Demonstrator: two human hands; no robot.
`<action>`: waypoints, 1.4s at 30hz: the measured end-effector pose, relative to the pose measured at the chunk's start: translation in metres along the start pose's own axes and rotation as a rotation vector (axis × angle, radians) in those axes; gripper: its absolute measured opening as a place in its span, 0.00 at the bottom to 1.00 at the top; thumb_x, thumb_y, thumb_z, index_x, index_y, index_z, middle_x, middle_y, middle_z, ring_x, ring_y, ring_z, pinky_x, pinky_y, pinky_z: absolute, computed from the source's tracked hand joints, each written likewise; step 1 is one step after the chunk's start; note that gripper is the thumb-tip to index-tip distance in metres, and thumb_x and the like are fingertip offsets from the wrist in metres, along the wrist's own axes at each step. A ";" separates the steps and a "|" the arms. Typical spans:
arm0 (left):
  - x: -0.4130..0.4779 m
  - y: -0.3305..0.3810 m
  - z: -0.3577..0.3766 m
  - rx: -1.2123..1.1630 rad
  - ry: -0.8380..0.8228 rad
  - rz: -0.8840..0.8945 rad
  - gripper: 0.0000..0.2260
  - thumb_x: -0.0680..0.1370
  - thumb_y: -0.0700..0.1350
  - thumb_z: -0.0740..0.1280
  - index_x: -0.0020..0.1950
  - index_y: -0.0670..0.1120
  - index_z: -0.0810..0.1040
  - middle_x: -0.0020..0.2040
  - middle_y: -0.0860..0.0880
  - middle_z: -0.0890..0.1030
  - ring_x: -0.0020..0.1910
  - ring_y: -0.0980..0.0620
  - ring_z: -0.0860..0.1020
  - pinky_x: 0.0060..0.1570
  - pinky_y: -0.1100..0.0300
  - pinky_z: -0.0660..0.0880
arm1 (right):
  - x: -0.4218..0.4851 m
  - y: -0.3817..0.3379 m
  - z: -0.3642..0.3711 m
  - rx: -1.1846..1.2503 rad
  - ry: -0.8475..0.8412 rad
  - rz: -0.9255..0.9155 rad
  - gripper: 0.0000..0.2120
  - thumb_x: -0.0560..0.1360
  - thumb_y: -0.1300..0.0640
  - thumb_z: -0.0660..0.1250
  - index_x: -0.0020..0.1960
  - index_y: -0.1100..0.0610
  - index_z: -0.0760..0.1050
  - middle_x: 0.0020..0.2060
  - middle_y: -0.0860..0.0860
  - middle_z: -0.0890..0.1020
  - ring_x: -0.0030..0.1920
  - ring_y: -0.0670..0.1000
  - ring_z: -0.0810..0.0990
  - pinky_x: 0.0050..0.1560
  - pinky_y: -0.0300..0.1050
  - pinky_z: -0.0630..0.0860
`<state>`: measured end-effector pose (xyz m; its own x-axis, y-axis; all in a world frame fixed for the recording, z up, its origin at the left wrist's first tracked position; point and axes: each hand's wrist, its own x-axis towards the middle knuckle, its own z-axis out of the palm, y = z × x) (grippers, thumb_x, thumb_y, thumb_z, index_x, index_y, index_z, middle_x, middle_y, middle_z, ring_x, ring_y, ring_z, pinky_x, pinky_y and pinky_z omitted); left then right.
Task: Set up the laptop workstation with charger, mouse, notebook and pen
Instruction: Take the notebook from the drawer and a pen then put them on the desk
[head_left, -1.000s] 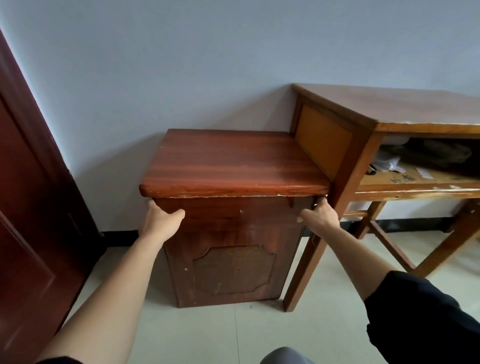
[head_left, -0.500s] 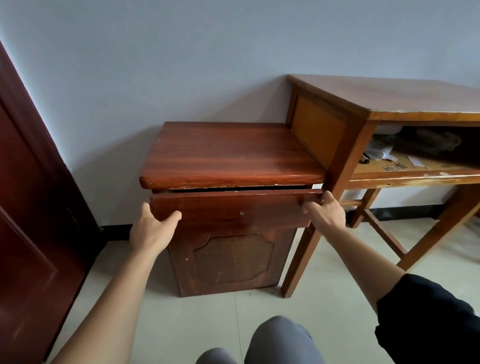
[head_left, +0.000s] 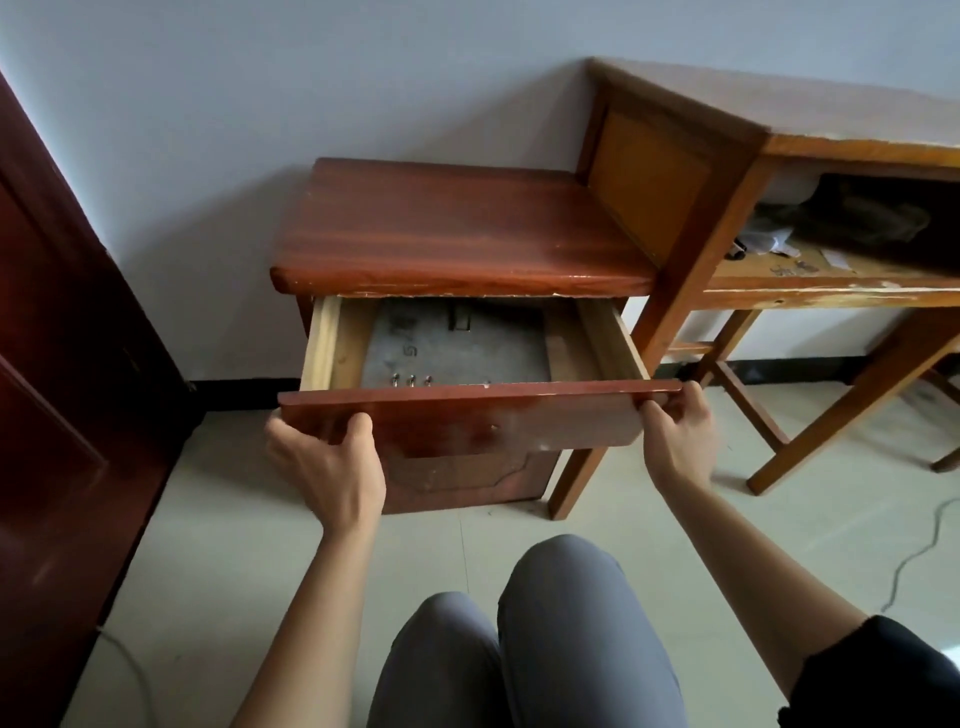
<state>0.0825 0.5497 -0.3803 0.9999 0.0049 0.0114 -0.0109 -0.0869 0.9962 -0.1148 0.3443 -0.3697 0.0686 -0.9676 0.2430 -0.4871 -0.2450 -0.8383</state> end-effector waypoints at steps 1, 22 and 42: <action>-0.003 -0.006 -0.001 -0.007 0.011 -0.004 0.31 0.64 0.47 0.66 0.65 0.41 0.65 0.62 0.41 0.70 0.61 0.41 0.71 0.61 0.44 0.72 | -0.003 0.004 -0.001 0.005 0.004 0.000 0.05 0.74 0.55 0.64 0.48 0.55 0.73 0.43 0.54 0.79 0.45 0.55 0.78 0.43 0.49 0.78; -0.017 -0.054 -0.007 0.000 -0.047 -0.062 0.26 0.69 0.34 0.66 0.65 0.40 0.65 0.64 0.44 0.73 0.60 0.45 0.74 0.60 0.56 0.70 | -0.026 0.040 0.009 -0.177 -0.110 0.081 0.10 0.70 0.65 0.63 0.51 0.58 0.76 0.41 0.52 0.79 0.45 0.57 0.79 0.46 0.54 0.79; 0.004 -0.021 0.014 -0.370 -0.062 -0.026 0.27 0.67 0.26 0.61 0.64 0.40 0.63 0.61 0.43 0.73 0.59 0.47 0.79 0.55 0.54 0.79 | -0.002 0.015 0.016 -0.155 -0.054 0.011 0.07 0.73 0.66 0.64 0.49 0.57 0.74 0.41 0.53 0.79 0.43 0.55 0.79 0.47 0.57 0.81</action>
<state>0.0867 0.5378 -0.4022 0.9982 -0.0592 -0.0080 0.0242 0.2786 0.9601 -0.1080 0.3416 -0.3901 0.1074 -0.9730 0.2043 -0.6166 -0.2264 -0.7540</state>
